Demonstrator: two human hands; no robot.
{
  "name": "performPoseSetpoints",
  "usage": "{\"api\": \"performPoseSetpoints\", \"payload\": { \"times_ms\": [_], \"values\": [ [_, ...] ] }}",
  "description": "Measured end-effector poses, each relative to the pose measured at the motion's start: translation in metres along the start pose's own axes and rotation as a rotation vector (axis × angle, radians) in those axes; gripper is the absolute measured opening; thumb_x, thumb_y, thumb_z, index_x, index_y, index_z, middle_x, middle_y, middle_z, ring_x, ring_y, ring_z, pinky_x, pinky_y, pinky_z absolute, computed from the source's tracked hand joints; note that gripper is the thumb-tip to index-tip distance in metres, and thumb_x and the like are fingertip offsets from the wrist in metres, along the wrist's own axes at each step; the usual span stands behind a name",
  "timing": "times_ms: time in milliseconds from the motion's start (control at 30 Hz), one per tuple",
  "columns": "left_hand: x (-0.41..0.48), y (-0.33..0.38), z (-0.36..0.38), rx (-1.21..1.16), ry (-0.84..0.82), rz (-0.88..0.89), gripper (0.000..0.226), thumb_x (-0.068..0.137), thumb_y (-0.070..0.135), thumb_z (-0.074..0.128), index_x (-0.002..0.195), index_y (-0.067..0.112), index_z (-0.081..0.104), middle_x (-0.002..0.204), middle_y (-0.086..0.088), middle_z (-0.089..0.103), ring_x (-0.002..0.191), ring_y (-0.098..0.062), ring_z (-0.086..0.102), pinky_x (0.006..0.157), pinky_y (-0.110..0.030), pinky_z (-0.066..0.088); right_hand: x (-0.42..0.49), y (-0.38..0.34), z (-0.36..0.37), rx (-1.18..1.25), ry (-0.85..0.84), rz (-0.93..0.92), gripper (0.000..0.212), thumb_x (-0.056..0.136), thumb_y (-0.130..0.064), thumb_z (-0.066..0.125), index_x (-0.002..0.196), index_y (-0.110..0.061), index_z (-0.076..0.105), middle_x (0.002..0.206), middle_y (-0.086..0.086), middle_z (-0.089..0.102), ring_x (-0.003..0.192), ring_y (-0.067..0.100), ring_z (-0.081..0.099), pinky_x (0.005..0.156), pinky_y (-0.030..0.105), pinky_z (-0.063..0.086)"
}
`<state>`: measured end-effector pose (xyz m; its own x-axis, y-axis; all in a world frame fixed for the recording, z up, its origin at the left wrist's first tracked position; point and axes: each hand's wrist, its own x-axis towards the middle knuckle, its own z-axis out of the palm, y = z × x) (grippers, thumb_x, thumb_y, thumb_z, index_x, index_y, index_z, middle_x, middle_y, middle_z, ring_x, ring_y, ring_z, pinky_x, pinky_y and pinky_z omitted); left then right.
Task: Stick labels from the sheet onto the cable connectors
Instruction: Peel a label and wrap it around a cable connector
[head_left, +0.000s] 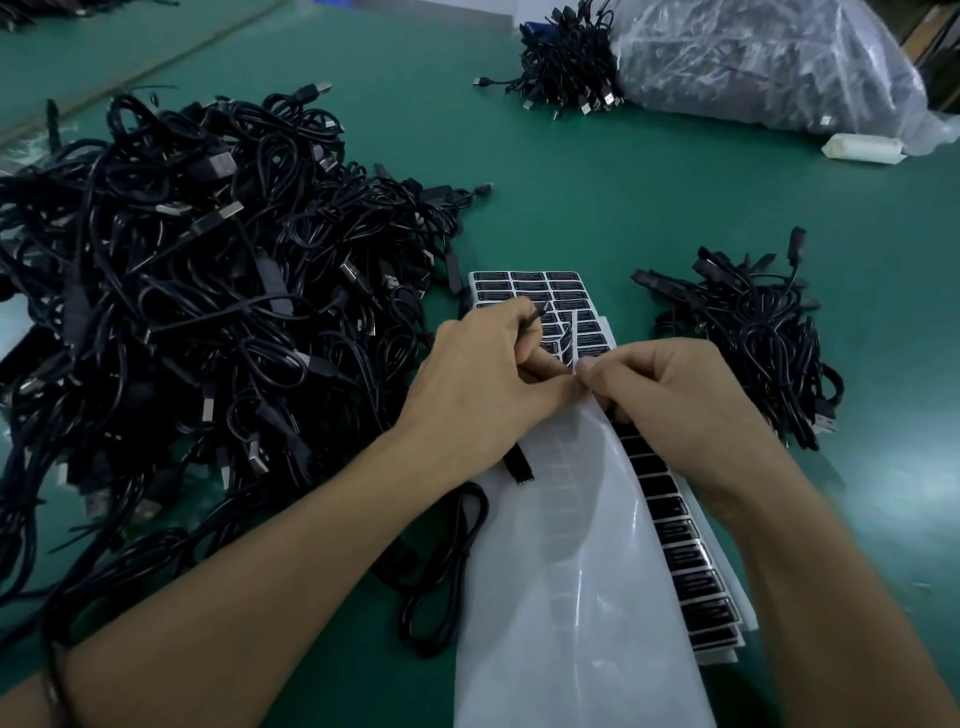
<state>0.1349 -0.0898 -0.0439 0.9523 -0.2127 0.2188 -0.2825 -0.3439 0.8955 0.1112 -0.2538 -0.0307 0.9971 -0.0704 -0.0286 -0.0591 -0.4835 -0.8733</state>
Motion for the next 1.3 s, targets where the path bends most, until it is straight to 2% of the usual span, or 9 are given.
{"api": "performPoseSetpoints", "payload": {
  "times_ms": [233, 433, 600, 700, 767, 867, 1067, 1167, 1300],
  "values": [
    [0.000, 0.000, 0.001, 0.017, -0.001, 0.001, 0.054, 0.075, 0.018, 0.084, 0.066, 0.020, 0.031, 0.074, 0.003, 0.076, 0.070, 0.004, 0.070, 0.073, -0.049, 0.060, 0.001, -0.002, 0.002, 0.070, -0.007, 0.040, 0.029, 0.091, -0.016, 0.062, 0.064, -0.008, 0.068, 0.060, 0.005, 0.052, 0.061, 0.018, 0.043, 0.063, 0.037, 0.039],
    [0.002, -0.001, 0.000, 0.046, 0.001, -0.004, 0.045, 0.079, 0.012, 0.074, 0.068, 0.019, 0.031, 0.073, 0.005, 0.076, 0.076, -0.010, 0.073, 0.074, -0.052, 0.058, -0.002, -0.006, -0.001, 0.061, -0.069, 0.035, 0.027, 0.097, -0.017, 0.058, 0.077, -0.018, 0.077, 0.085, 0.023, 0.069, 0.071, 0.024, 0.057, 0.075, 0.055, 0.055],
    [0.003, 0.001, 0.000, 0.056, 0.036, -0.021, 0.043, 0.078, 0.008, 0.069, 0.067, 0.019, 0.029, 0.073, -0.013, 0.073, 0.068, -0.017, 0.070, 0.069, -0.043, 0.056, 0.000, -0.001, -0.001, 0.003, 0.051, 0.071, 0.020, 0.088, -0.016, 0.060, 0.073, -0.005, 0.067, 0.064, 0.006, 0.058, 0.062, 0.018, 0.047, 0.062, 0.039, 0.045],
    [0.004, 0.003, -0.003, 0.031, 0.125, -0.050, 0.039, 0.073, 0.009, 0.064, 0.066, 0.021, 0.027, 0.071, -0.021, 0.067, 0.059, -0.029, 0.058, 0.062, -0.042, 0.055, -0.002, -0.001, -0.003, -0.167, 0.176, 0.071, 0.022, 0.084, -0.021, 0.060, 0.065, -0.010, 0.066, 0.055, -0.003, 0.060, 0.048, 0.006, 0.043, 0.047, 0.019, 0.042],
    [0.004, 0.004, -0.006, -0.039, 0.162, -0.093, 0.036, 0.070, 0.011, 0.061, 0.065, 0.023, 0.027, 0.074, -0.026, 0.065, 0.066, -0.038, 0.061, 0.064, -0.051, 0.057, -0.005, -0.002, -0.003, -0.281, 0.207, 0.072, 0.021, 0.084, -0.022, 0.060, 0.068, -0.010, 0.066, 0.061, 0.003, 0.066, 0.049, 0.007, 0.047, 0.042, 0.021, 0.042],
    [0.004, 0.004, -0.007, -0.106, 0.183, -0.124, 0.032, 0.066, 0.013, 0.058, 0.065, 0.024, 0.029, 0.080, -0.032, 0.062, 0.073, -0.045, 0.064, 0.063, -0.059, 0.056, -0.006, -0.003, -0.001, -0.441, 0.253, 0.032, 0.010, 0.085, -0.024, 0.064, 0.087, -0.015, 0.063, 0.077, 0.002, 0.063, 0.077, 0.018, 0.057, 0.059, 0.034, 0.041],
    [0.005, 0.003, -0.005, -0.107, 0.192, -0.101, 0.038, 0.069, 0.010, 0.065, 0.066, 0.023, 0.030, 0.075, -0.029, 0.064, 0.071, -0.044, 0.063, 0.062, -0.056, 0.055, -0.011, -0.015, 0.016, -0.489, 0.323, -0.320, 0.017, 0.080, -0.028, 0.075, 0.090, -0.026, 0.061, 0.089, -0.007, 0.051, 0.076, 0.004, 0.050, 0.066, 0.022, 0.040],
    [0.006, 0.001, -0.003, -0.076, 0.194, -0.085, 0.040, 0.071, 0.012, 0.068, 0.066, 0.023, 0.030, 0.074, -0.026, 0.065, 0.066, -0.036, 0.060, 0.060, -0.044, 0.050, -0.011, -0.016, 0.026, -0.526, 0.297, -0.327, 0.021, 0.077, -0.024, 0.081, 0.092, -0.020, 0.068, 0.091, -0.004, 0.056, 0.082, 0.016, 0.057, 0.073, 0.032, 0.046],
    [0.006, 0.000, -0.003, -0.084, 0.191, -0.081, 0.043, 0.074, 0.009, 0.070, 0.067, 0.021, 0.029, 0.070, -0.018, 0.067, 0.058, -0.014, 0.047, 0.054, -0.031, 0.045, -0.011, -0.016, 0.029, -0.550, 0.339, -0.309, 0.013, 0.083, -0.021, 0.077, 0.095, -0.019, 0.072, 0.088, -0.003, 0.056, 0.082, 0.018, 0.056, 0.070, 0.029, 0.038]
  ]
}}
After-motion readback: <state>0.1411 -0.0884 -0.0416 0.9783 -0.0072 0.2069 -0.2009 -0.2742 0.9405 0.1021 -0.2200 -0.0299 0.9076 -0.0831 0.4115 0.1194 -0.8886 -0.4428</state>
